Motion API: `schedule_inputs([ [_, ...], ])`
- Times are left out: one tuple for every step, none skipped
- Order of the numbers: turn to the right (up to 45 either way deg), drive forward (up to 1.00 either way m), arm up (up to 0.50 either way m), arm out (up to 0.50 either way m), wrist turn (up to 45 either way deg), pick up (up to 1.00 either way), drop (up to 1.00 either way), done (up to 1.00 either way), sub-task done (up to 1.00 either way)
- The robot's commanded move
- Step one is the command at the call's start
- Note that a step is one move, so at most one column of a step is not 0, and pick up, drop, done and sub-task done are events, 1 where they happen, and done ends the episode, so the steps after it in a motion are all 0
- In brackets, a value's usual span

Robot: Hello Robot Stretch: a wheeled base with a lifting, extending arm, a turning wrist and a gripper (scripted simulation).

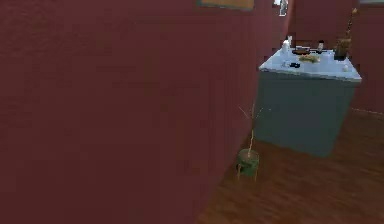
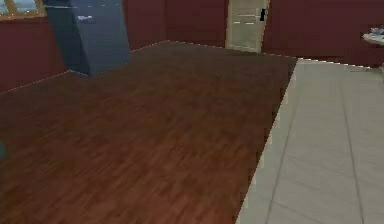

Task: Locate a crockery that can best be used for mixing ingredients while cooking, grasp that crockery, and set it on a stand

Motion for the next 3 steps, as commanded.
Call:
schedule_inputs([
  [45.0, 0.00, 0.00, 0.00, 0.0, 0.00, 0.00, 0.00, 0.00],
  [45.0, 0.00, 0.00, 0.00, 0.0, 0.00, 0.00, 0.00, 0.00],
  [27.0, 0.00, 0.00, 0.00, 0.0, 0.00, 0.00, 0.00, 0.00],
])
